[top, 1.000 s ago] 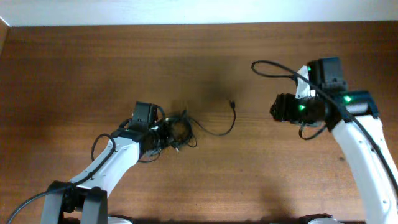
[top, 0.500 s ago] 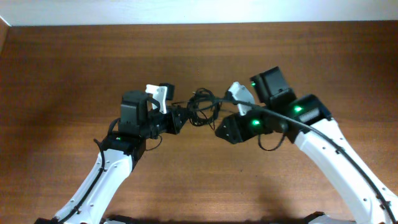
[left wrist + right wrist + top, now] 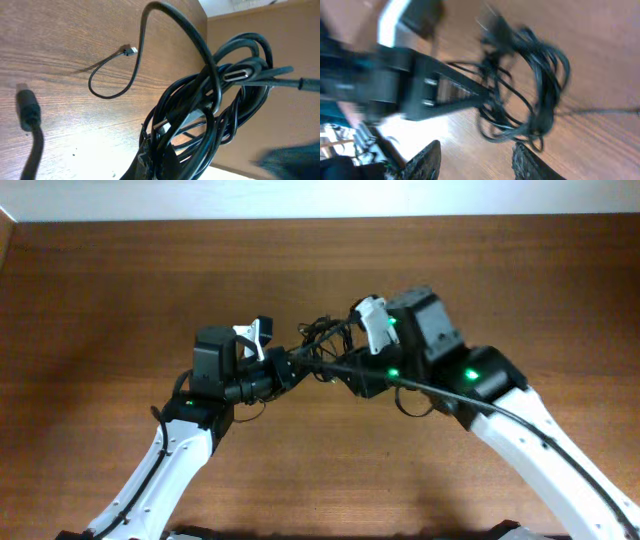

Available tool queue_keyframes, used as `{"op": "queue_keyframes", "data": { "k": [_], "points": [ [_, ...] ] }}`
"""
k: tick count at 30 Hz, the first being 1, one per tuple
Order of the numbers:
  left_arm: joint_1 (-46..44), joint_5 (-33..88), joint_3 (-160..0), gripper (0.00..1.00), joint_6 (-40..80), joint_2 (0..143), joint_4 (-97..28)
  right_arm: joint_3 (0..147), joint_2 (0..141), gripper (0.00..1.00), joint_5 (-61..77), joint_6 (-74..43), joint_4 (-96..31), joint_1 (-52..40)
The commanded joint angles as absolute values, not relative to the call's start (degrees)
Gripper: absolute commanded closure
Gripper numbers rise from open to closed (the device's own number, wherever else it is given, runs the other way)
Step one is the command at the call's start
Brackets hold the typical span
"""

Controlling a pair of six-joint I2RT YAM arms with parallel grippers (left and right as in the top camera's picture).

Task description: Untangle cables

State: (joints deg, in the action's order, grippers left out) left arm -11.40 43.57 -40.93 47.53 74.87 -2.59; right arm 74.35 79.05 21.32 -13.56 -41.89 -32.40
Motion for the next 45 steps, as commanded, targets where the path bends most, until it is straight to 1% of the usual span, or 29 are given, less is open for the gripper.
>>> {"op": "queue_keyframes", "data": {
  "k": [1, 2, 3, 6, 9, 12, 14, 15, 16, 17, 18, 20, 23, 24, 27, 29, 31, 32, 33, 35, 36, 37, 38, 39, 40, 42, 43, 44, 45],
  "points": [
    [-11.5, 45.7, -41.4, 1.00, 37.6, 73.7, -2.6, 75.3, 78.6, 0.54, 25.1, -14.0, -41.6, -32.6],
    [-11.5, 45.7, -41.4, 1.00, 37.6, 73.7, -2.6, 75.2, 80.3, 0.59, 25.1, -13.8, -41.6, -32.6],
    [-11.5, 46.8, -41.4, 1.00, 37.7, 73.7, -2.6, 75.2, 81.9, 0.61, 25.3, -13.8, -41.3, -32.6],
    [-11.5, 49.4, -41.4, 1.00, 37.7, 73.7, -2.7, 75.2, 87.0, 0.61, 27.7, -11.2, -39.7, -32.7],
    [-11.5, 54.0, -41.4, 1.00, 37.5, 73.7, -2.7, 75.2, 91.1, 0.61, 20.9, -9.8, -35.5, -32.5],
    [-11.6, 56.5, -41.4, 1.00, 36.3, 73.7, -2.7, 75.2, 91.2, 0.61, 18.3, -7.7, -32.8, -32.5],
    [-11.6, 56.9, -41.4, 1.00, 35.9, 73.7, -3.1, 75.2, 91.2, 0.61, 13.2, -7.7, -32.4, -32.5],
    [-11.6, 57.3, -41.4, 1.00, 35.9, 73.7, -3.1, 75.2, 91.2, 0.62, 14.2, -7.7, -32.0, -32.5],
    [-11.6, 57.3, -41.4, 1.00, 35.9, 73.7, -3.1, 75.2, 91.2, 0.66, 15.7, -7.7, -31.9, -32.5],
    [-11.6, 57.3, -41.4, 1.00, 35.9, 73.7, -3.0, 75.2, 91.2, 0.80, 17.4, -7.7, -31.9, -32.5],
    [-11.6, 57.3, -41.4, 1.00, 35.9, 73.7, -3.1, 75.2, 91.2, 0.96, 18.7, -7.7, -31.9, -32.5],
    [-11.6, 56.7, -41.4, 1.00, 35.9, 73.7, -3.1, 75.2, 91.0, 0.96, 21.4, -7.6, -32.4, -32.0],
    [-11.6, 43.4, -41.4, 1.00, 35.9, 73.7, -4.8, 75.2, 85.7, 0.96, 36.2, -6.7, -36.9, -27.6],
    [-11.6, 35.9, -41.4, 1.00, 36.0, 73.8, -5.4, 75.2, 82.7, 0.96, 42.4, -5.9, -39.1, -25.4],
    [-11.6, 28.8, -41.4, 1.00, 36.0, 73.8, -5.5, 75.2, 77.2, 0.96, 44.1, -2.6, -44.4, -23.6],
    [-11.6, 23.8, -41.4, 1.00, 39.6, 73.8, -8.6, 75.2, 73.7, 0.96, 52.7, 5.2, -45.7, -23.6],
    [-11.6, 21.4, -41.4, 1.00, 40.5, 73.8, -10.4, 75.2, 72.1, 0.96, 47.0, 7.1, -48.3, -23.6],
    [-11.6, 19.0, -41.4, 1.00, 41.1, 73.8, -11.3, 75.2, 72.0, 0.96, 38.0, 6.8, -51.4, -23.5],
    [-11.6, 11.6, -41.4, 1.00, 46.2, 73.8, -14.6, 75.2, 72.0, 0.96, 27.3, 1.9, -53.8, -23.2],
    [-11.6, 2.9, -41.4, 1.00, 56.8, 73.8, -21.4, 75.2, 72.1, 0.96, 17.6, -9.8, -55.1, -21.7],
    [-11.6, 1.7, -41.4, 1.00, 64.2, 73.8, -24.6, 75.2, 72.4, 0.96, 10.5, -18.6, -55.9, -21.7],
    [-11.6, 1.7, -41.4, 1.00, 68.5, 73.8, -25.6, 75.2, 72.9, 0.96, 9.1, -21.8, -56.4, -21.7],
    [-11.6, 2.1, -41.4, 1.00, 70.1, 73.8, -25.4, 75.2, 73.4, 0.94, 10.2, -21.7, -56.4, -21.7],
    [-11.6, 2.6, -41.4, 1.00, 69.8, 73.8, -24.9, 75.2, 74.0, 0.74, 11.6, -21.7, -56.4, -21.8],
    [-11.6, 3.7, -41.4, 1.00, 67.2, 73.8, -24.9, 75.2, 75.7, 0.60, 15.8, -20.7, -55.9, -21.8],
    [-11.6, 8.6, -41.4, 1.00, 56.9, 73.8, -24.0, 75.2, 79.6, 0.41, 24.3, -13.8, -54.5, -21.8],
    [-11.6, 13.4, -41.4, 1.00, 45.5, 73.8, -21.8, 75.2, 82.6, 0.41, 25.4, -13.9, -53.7, -21.8],
    [-11.6, 22.7, -41.4, 1.00, 30.5, 73.8, -18.6, 75.2, 85.4, 0.41, 25.5, -14.0, -53.1, -21.7],
    [-11.6, 41.5, -41.4, 1.00, 10.9, 73.7, -15.0, 75.2, 87.4, 0.41, 27.6, -13.9, -52.1, -21.7]
  ]
}}
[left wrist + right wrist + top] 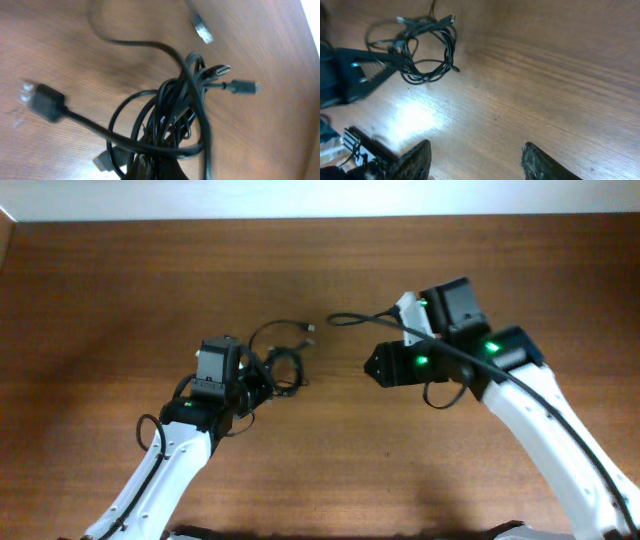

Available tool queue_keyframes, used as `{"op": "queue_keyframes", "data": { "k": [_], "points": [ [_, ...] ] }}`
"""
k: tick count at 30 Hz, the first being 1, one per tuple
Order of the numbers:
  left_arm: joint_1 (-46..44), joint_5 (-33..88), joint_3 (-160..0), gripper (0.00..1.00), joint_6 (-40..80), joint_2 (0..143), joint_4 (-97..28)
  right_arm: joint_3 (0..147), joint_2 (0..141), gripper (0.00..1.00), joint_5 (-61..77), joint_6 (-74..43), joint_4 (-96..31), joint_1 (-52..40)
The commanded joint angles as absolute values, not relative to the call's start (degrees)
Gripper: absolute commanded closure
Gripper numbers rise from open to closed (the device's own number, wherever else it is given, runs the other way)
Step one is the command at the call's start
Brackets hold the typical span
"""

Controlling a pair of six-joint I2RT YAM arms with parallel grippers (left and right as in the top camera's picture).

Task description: Untangle cables

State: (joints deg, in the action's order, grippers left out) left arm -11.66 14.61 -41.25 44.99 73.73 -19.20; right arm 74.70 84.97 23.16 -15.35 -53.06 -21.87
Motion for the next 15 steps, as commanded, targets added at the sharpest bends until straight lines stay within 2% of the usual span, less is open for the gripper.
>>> {"op": "queue_keyframes", "data": {
  "k": [1, 3, 6, 8, 10, 12, 14, 15],
  "points": [
    [-11.6, 47.8, -41.4, 1.00, 1.1, 73.7, -14.7, 75.2, 87.5, 0.39, 30.7, -13.9, -50.6, -21.7],
    [-11.6, 46.3, -41.4, 1.00, -2.3, 73.8, -16.8, 75.2, 87.6, 0.28, 32.2, -14.0, -47.4, -21.6],
    [-11.6, 46.1, -41.4, 1.00, -4.6, 73.8, -25.9, 75.2, 89.4, 0.27, 32.2, -14.3, -44.9, -21.6],
    [-11.6, 41.9, -41.4, 1.00, -1.1, 74.0, -29.3, 75.2, 93.0, 0.28, 33.0, -10.8, -45.5, -21.8],
    [-11.6, 31.8, -41.4, 1.00, 12.7, 74.1, -29.3, 75.2, 93.8, 0.32, 33.0, -10.7, -47.4, -21.7],
    [-11.6, 25.3, -41.4, 1.00, 24.7, 74.1, -29.2, 75.2, 93.3, 0.31, 33.0, -10.7, -50.3, -21.7],
    [-11.6, 25.3, -41.4, 1.00, 41.5, 74.1, -29.3, 75.2, 93.3, 0.32, 33.0, -9.1, -56.9, -21.7],
    [-11.6, 25.2, -41.4, 1.00, 49.9, 74.1, -29.2, 75.2, 93.2, 0.35, 33.0, -8.8, -59.5, -21.7]
  ]
}}
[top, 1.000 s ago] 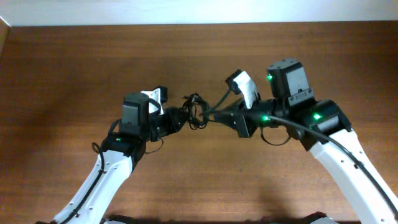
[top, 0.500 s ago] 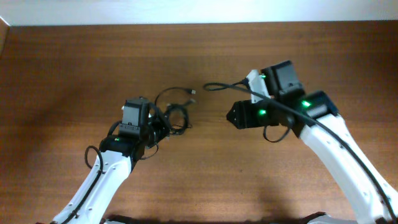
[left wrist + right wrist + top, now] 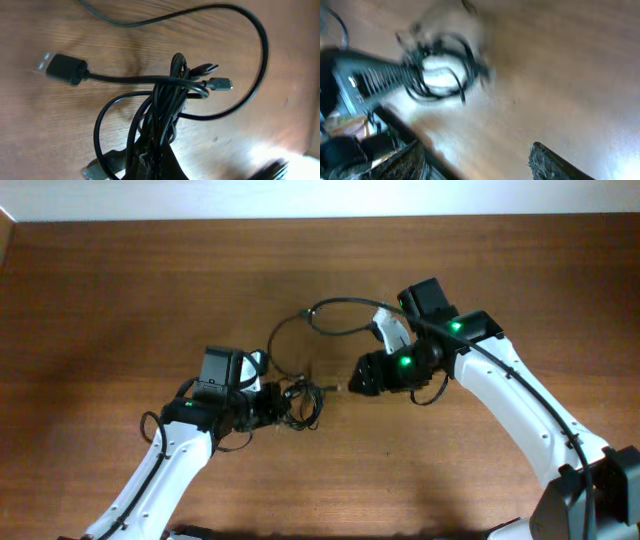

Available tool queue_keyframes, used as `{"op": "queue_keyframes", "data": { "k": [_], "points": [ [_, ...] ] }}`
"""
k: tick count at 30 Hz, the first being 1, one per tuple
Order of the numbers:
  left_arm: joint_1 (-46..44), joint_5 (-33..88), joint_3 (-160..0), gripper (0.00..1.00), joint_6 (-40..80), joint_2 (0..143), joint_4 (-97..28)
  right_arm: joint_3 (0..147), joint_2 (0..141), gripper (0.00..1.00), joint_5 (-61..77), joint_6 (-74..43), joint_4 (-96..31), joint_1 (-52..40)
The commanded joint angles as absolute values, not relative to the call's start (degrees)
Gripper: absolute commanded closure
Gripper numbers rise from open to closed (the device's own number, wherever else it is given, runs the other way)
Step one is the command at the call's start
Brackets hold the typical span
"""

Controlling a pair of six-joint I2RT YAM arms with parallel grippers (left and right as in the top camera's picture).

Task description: Untangle cables

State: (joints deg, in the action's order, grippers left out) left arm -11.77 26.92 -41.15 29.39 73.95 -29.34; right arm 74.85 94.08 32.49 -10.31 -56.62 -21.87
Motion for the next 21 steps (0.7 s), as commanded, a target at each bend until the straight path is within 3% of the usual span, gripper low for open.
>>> {"op": "queue_keyframes", "data": {
  "k": [1, 5, 8, 10, 13, 21],
  "points": [
    [-11.6, 25.2, -41.4, 1.00, 56.7, 74.1, -29.2, 75.2, 93.0, 0.36, 33.0, -8.8, -61.4, -21.7],
    [-11.6, 28.2, -41.4, 1.00, 81.9, 74.1, -26.8, 73.7, 92.9, 0.37, 33.1, -9.0, -62.8, -24.5],
    [-11.6, 33.3, -41.4, 1.00, 97.6, 74.1, -20.2, 70.2, 92.9, 0.37, 32.3, -15.1, -52.9, -25.6],
    [-11.6, 33.7, -41.4, 1.00, 107.5, 74.1, -20.2, 66.4, 92.9, 0.37, 25.7, -26.6, -44.4, -25.9],
    [-11.6, 35.0, -41.4, 1.00, 110.0, 74.1, -20.0, 60.4, 93.1, 0.42, 23.2, -32.8, -31.0, -25.9],
    [-11.5, 35.0, -41.4, 1.00, 111.7, 74.1, -17.0, 58.9, 93.1, 0.43, 23.7, -40.2, -28.3, -28.9]
  ]
}}
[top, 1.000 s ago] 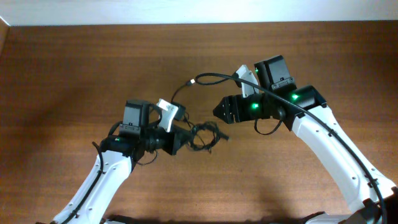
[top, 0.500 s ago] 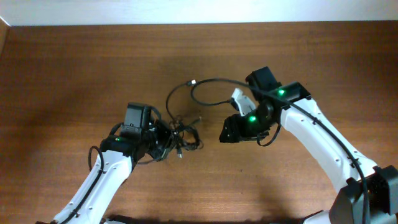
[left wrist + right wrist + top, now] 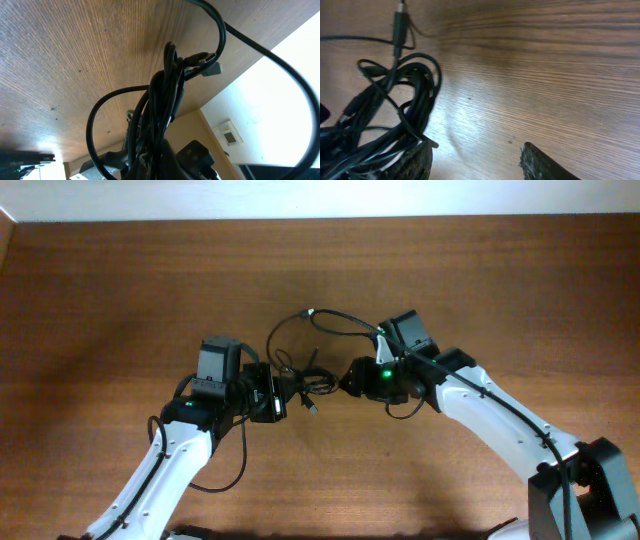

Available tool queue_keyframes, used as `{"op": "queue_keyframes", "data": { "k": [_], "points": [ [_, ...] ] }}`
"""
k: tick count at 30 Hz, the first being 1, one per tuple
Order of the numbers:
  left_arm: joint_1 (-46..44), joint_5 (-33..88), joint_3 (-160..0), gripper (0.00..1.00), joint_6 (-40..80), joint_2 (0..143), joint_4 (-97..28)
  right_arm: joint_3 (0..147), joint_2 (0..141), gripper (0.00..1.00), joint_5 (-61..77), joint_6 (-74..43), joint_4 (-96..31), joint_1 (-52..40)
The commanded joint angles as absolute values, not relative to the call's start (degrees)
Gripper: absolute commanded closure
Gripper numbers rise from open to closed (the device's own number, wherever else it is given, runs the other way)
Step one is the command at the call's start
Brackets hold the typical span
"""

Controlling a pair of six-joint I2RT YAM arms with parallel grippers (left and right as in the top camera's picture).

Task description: Untangle cables

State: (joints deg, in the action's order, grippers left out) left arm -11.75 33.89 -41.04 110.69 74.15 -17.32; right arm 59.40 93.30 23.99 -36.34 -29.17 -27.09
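A knot of black cables [image 3: 298,383] hangs at the middle of the table, with my left gripper [image 3: 268,392] shut on it. In the left wrist view the bundle [image 3: 167,90] rises from the left gripper [image 3: 152,160], plugs sticking out near its top. A loose strand [image 3: 340,317] arcs from the knot toward the right arm. My right gripper [image 3: 347,379] is just right of the knot. In the right wrist view that gripper [image 3: 476,161] is open, the bundle [image 3: 395,110] lying against its left finger [image 3: 412,162], nothing between the fingers.
The brown wooden table [image 3: 480,270] stretches all round both arms. A cable plug [image 3: 399,27] points away at the top left of the right wrist view. A white wall edge runs along the table's far side.
My left gripper has turned and tipped the bundle up off the wood. The right gripper has come closer, so the knot now touches its left finger. It is still open.
First both grippers met at the bundle over the middle of the table. Then they stood apart, the left holding the knot at the left, the right open and empty. The right came back toward the knot and is now against it.
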Motion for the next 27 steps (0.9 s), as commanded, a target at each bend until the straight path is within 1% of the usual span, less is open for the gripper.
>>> {"op": "queue_keyframes", "data": {
  "k": [1, 5, 6, 8, 10, 11, 12, 13, 14, 15, 17, 20, 22, 23, 25, 26, 27],
  "points": [
    [-11.5, 35.0, -41.4, 1.00, 111.7, 74.1, -17.0, 58.9, 93.1, 0.44, 23.2, -42.8, -28.0, -30.2],
    [-11.4, 37.2, -41.4, 1.00, 111.7, 74.1, -17.0, 58.8, 93.1, 0.44, 19.1, -49.5, -25.7, -31.1],
    [-11.5, 39.0, -41.4, 1.00, 111.9, 74.1, -17.0, 58.7, 93.4, 0.46, 18.7, -52.8, -23.3, -31.1],
    [-11.4, 42.9, -41.4, 1.00, 114.1, 74.1, -15.7, 58.7, 94.1, 0.48, 18.6, -58.6, -18.6, -31.1],
    [-11.3, 47.6, -41.4, 1.00, 114.1, 74.1, -10.5, 58.7, 95.1, 0.49, 19.1, -60.3, -12.9, -31.1],
    [-11.0, 48.8, -41.4, 1.00, 114.1, 74.1, -9.8, 58.7, 95.4, 0.49, 19.5, -60.3, -10.9, -31.1],
    [-10.1, 50.4, -41.4, 1.00, 114.0, 74.1, -9.9, 58.7, 95.7, 0.57, 20.1, -59.0, -9.0, -31.1],
    [-8.8, 53.4, -41.4, 1.00, 114.0, 74.1, -9.9, 58.7, 95.7, 0.82, 20.1, -51.6, -6.7, -30.6],
    [-8.0, 56.1, -41.4, 1.00, 113.5, 74.1, -9.9, 58.7, 95.7, 0.92, 21.3, -46.5, -4.5, -29.1],
    [-7.8, 56.6, -41.4, 1.00, 112.0, 74.1, -9.9, 58.7, 95.7, 0.94, 24.6, -42.4, -2.0, -27.1],
    [-7.8, 59.1, -41.4, 1.00, 111.0, 74.1, -9.9, 58.7, 95.7, 0.96, 25.9, -37.1, -0.9, -21.8],
    [-7.8, 62.8, -41.4, 1.00, 109.7, 74.1, -9.9, 58.7, 95.7, 0.96, 26.4, -27.0, -3.0, -13.3],
    [-7.8, 62.7, -41.4, 1.00, 108.8, 74.1, -9.8, 58.7, 95.7, 0.96, 24.8, -25.3, -7.3, -7.4],
    [-7.8, 61.1, -41.4, 1.00, 105.3, 74.1, -9.7, 58.7, 95.7, 0.96, 24.4, -25.2, -10.8, -3.2],
    [-7.8, 51.9, -41.4, 1.00, 93.7, 74.1, -8.2, 58.7, 94.6, 0.96, 25.1, -24.2, -18.9, 3.2],
    [-7.8, 48.6, -41.4, 1.00, 90.0, 74.1, -6.4, 58.7, 93.7, 0.96, 25.3, -22.2, -21.9, 4.4],
    [-7.8, 45.9, -41.4, 1.00, 88.8, 74.1, -4.6, 58.7, 92.2, 0.96, 25.4, -19.2, -26.1, 5.2]
  ]
}}
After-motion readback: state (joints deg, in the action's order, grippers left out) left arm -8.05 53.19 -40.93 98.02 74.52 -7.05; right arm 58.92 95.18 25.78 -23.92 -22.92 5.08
